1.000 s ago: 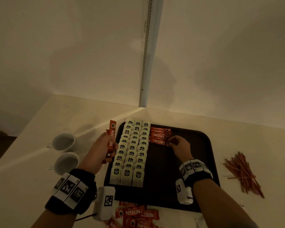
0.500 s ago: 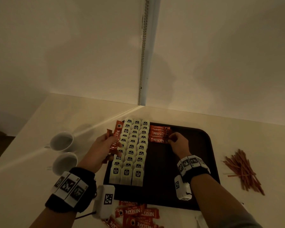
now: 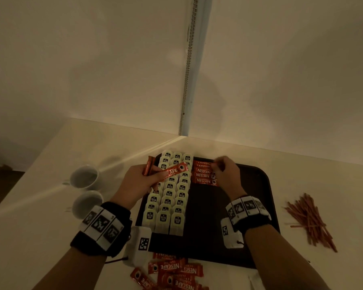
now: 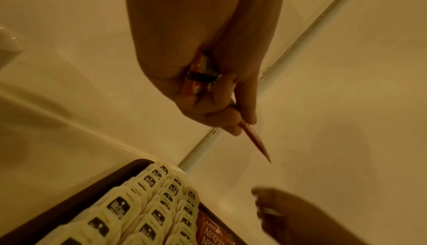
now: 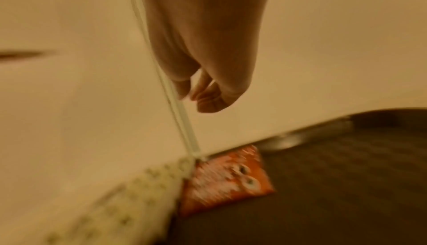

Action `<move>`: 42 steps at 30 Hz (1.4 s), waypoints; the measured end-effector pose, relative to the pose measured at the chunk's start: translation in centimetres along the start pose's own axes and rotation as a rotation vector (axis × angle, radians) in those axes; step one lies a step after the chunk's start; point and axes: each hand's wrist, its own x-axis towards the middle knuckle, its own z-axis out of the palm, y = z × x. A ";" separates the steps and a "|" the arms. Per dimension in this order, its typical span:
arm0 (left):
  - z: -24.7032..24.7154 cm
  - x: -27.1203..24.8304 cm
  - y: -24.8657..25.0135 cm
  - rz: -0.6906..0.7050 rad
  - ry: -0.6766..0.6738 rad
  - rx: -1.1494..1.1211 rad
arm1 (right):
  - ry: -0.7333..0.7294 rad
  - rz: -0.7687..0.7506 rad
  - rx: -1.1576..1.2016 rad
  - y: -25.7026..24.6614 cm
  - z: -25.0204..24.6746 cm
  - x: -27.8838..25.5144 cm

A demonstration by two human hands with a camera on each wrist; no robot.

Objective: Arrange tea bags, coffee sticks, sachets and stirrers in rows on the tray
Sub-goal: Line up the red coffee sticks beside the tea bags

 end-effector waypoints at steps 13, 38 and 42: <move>0.5 -1.2 1.1 0.257 0.075 -0.064 | -0.482 -0.203 0.537 -9.5 0.3 -5.6; -0.7 -1.1 -1.0 -0.038 0.182 -0.176 | -0.264 -0.019 0.277 -2.4 -3.5 -2.6; -1.6 -0.6 -2.1 -0.111 0.158 -0.243 | -0.177 0.060 0.072 1.9 -3.1 -1.9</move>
